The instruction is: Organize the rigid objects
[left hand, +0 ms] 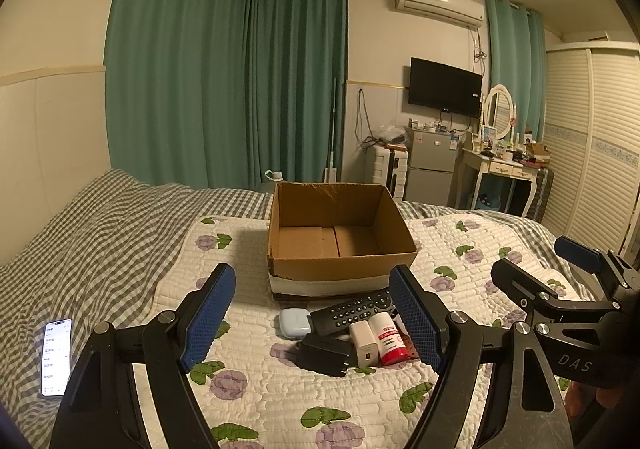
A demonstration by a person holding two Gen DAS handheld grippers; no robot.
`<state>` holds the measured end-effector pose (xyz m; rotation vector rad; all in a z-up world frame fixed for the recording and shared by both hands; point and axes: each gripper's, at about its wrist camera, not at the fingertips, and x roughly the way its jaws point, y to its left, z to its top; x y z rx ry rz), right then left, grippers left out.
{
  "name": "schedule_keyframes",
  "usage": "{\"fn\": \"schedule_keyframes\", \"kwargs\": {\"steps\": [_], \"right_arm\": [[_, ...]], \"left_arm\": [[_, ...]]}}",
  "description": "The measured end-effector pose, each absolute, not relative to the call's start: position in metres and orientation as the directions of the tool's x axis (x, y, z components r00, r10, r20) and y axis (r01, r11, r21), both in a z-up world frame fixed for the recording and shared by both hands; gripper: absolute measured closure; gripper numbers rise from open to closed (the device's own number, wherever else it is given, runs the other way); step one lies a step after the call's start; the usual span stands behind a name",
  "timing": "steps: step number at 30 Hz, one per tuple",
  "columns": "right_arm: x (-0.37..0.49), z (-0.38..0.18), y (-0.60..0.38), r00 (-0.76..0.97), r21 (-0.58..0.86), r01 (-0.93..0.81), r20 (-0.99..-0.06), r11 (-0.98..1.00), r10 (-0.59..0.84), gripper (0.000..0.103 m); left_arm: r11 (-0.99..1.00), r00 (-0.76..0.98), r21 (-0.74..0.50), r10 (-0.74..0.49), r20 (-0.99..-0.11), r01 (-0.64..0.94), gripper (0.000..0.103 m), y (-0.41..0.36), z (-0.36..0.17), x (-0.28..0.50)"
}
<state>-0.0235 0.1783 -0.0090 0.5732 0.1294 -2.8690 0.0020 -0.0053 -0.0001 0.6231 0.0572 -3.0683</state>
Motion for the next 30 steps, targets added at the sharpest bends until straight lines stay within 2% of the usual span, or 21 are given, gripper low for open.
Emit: {"fn": "schedule_keyframes", "kwargs": {"steps": [30], "right_arm": [[-0.0251,-0.0089,0.1770,-0.893,-0.033,0.236,-0.400,-0.971,-0.204,0.000]], "left_arm": [[-0.999,-0.920,-0.023,-0.023,-0.391,0.035,0.021,-0.0059,0.0039,0.0024]]}}
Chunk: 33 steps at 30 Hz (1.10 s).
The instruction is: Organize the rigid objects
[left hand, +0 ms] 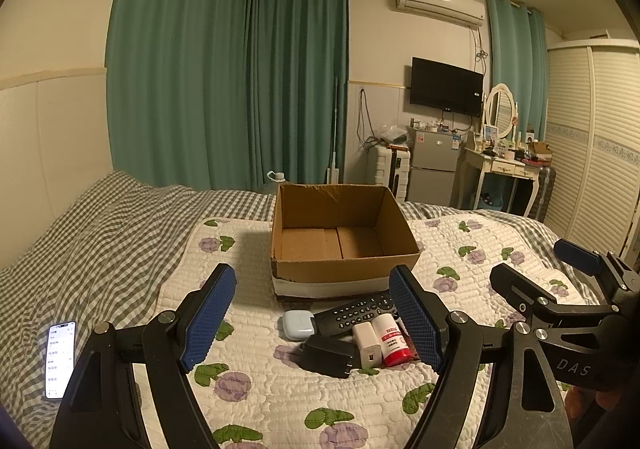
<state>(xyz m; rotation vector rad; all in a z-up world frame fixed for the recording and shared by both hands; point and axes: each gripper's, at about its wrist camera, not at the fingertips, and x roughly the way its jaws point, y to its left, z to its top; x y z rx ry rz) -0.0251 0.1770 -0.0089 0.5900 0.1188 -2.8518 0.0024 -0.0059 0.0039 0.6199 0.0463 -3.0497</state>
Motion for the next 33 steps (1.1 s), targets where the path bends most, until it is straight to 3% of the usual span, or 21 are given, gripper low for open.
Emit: {"fn": "schedule_keyframes", "kwargs": {"steps": [17,22,28,33], "right_arm": [[-0.036,-0.011,0.177,-0.872,-0.042,0.275,-0.432,-0.960,-0.231,0.000],[-0.064,-0.031,0.181,-0.851,-0.078,0.268,-0.486,-0.960,-0.198,0.001],[-0.110,-0.090,0.173,-0.748,-0.088,0.310,-0.637,-0.946,-0.186,0.011],[-0.140,-0.132,0.168,-0.655,-0.083,0.346,-0.735,-0.935,-0.177,0.035]], "left_arm": [[-0.998,-0.918,-0.022,-0.045,-0.394,0.058,0.021,-0.007,-0.001,-0.003],[-0.997,-0.892,-0.014,-0.063,-0.448,0.077,0.021,-0.011,-0.023,-0.025],[-0.995,-0.837,-0.004,-0.078,-0.541,0.095,0.021,-0.016,-0.062,-0.054],[-0.994,-0.784,0.015,-0.091,-0.614,0.104,0.021,-0.019,-0.096,-0.073]]}}
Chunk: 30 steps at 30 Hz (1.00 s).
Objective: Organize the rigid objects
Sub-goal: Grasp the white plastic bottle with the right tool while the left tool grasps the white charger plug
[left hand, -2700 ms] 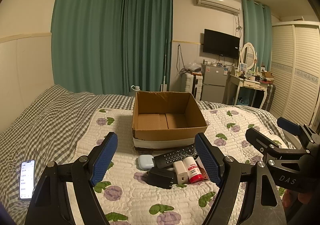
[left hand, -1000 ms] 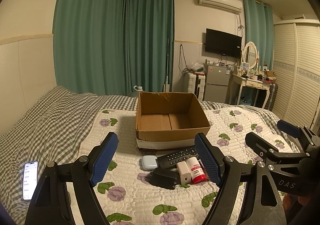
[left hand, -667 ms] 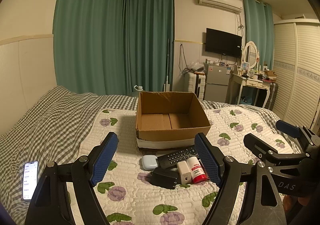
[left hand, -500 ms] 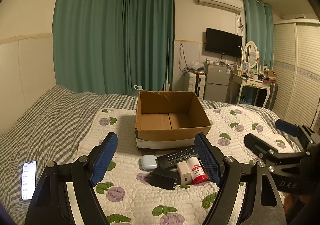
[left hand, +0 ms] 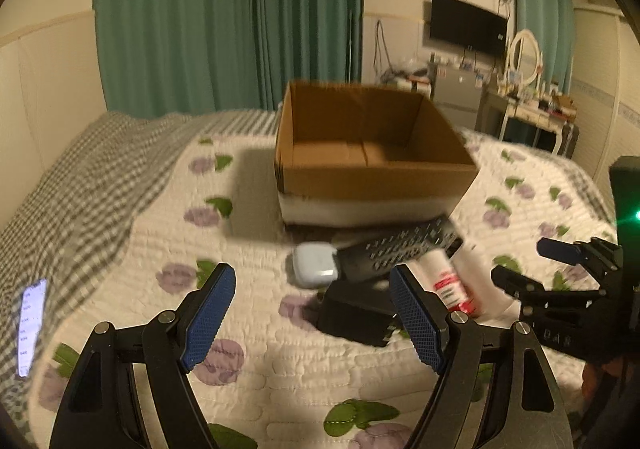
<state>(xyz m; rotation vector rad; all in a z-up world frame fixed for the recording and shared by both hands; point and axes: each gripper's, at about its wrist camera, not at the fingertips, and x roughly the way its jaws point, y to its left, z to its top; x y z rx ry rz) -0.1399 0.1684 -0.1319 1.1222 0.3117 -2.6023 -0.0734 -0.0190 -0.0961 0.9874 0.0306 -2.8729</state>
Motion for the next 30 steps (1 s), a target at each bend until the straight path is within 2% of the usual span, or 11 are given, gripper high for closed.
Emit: {"fn": "schedule_keyframes", "kwargs": {"steps": [2,8,9,13,21,23,24,25,30], "right_arm": [[-0.150,-0.140,0.171,-0.637,-0.064,0.335,-0.750,-0.940,-0.176,0.036],[-0.180,-0.161,0.169,-0.565,-0.011,0.351,-0.800,-0.936,-0.203,0.048],[-0.184,-0.165,0.167,-0.548,-0.003,0.362,-0.809,-0.932,-0.211,0.060],[-0.187,-0.167,0.170,-0.534,0.021,0.375,-0.812,-0.927,-0.234,0.060],[-0.171,-0.132,0.201,-0.633,0.028,0.327,-0.736,-0.945,-0.241,0.060],[-0.170,-0.129,0.207,-0.632,0.042,0.323,-0.734,-0.945,-0.248,0.060],[-0.171,-0.126,0.208,-0.630,0.049,0.323,-0.734,-0.945,-0.253,0.060],[-0.171,-0.125,0.211,-0.629,0.056,0.323,-0.733,-0.945,-0.259,0.060],[-0.166,-0.123,0.211,-0.635,0.075,0.331,-0.720,-0.941,-0.281,0.060]], "left_arm": [[-0.995,-0.764,0.018,-0.089,-0.639,0.101,0.021,-0.019,-0.107,-0.079],[-0.996,-0.728,0.023,-0.076,-0.682,0.083,0.021,-0.011,-0.127,-0.095],[-0.997,-0.724,0.022,-0.072,-0.686,0.077,0.021,-0.009,-0.128,-0.097],[-0.998,-0.717,0.020,-0.051,-0.695,0.051,0.021,0.003,-0.129,-0.105],[-0.997,-0.694,0.023,0.032,-0.719,-0.070,0.025,0.044,-0.138,-0.127],[-0.996,-0.674,0.029,0.040,-0.738,-0.090,0.032,0.051,-0.145,-0.134],[-0.995,-0.659,0.036,0.032,-0.751,-0.090,0.055,0.055,-0.150,-0.139],[-0.995,-0.642,0.017,0.053,-0.764,-0.103,0.070,0.056,-0.153,-0.142],[-0.990,-0.611,0.048,0.044,-0.791,-0.134,0.071,0.070,-0.162,-0.153]]}}
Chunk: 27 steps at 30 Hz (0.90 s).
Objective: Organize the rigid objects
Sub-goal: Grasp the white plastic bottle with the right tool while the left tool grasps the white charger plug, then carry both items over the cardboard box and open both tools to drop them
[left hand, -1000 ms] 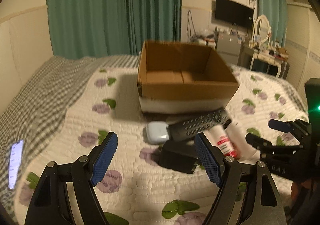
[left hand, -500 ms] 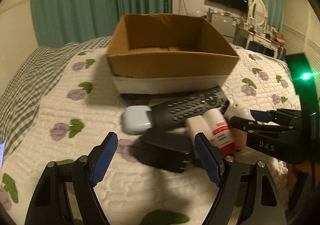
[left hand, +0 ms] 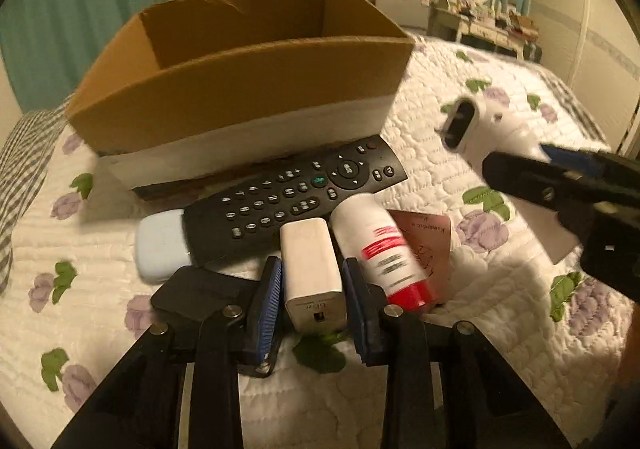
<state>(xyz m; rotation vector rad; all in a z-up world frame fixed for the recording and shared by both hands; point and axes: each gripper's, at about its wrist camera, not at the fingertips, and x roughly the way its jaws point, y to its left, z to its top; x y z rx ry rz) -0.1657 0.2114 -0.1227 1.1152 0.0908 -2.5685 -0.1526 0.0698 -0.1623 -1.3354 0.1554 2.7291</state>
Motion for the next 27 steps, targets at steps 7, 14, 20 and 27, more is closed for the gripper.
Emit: {"fn": "schedule_keyframes", "kwargs": {"steps": [7,14,20,27], "right_arm": [[-0.164,-0.124,0.211,-0.636,0.074,0.332,-0.719,-0.940,-0.281,0.060],[-0.153,-0.098,0.213,-0.685,0.047,0.318,-0.679,-0.947,-0.264,0.060],[-0.150,-0.051,0.204,-0.742,0.015,0.334,-0.612,-0.942,-0.273,0.060],[-0.178,-0.011,0.184,-0.781,-0.013,0.383,-0.539,-0.924,-0.316,0.060]], "left_arm": [[-0.989,-0.597,0.074,0.019,-0.802,-0.131,0.074,0.079,-0.168,-0.162],[-0.991,-0.666,0.017,0.076,-0.742,-0.132,0.075,0.062,-0.125,-0.135],[-0.992,-0.759,0.042,0.062,-0.648,-0.117,0.075,0.041,-0.055,-0.125],[-0.995,-0.808,0.081,0.001,-0.589,-0.060,0.075,0.015,-0.015,-0.166]]}}
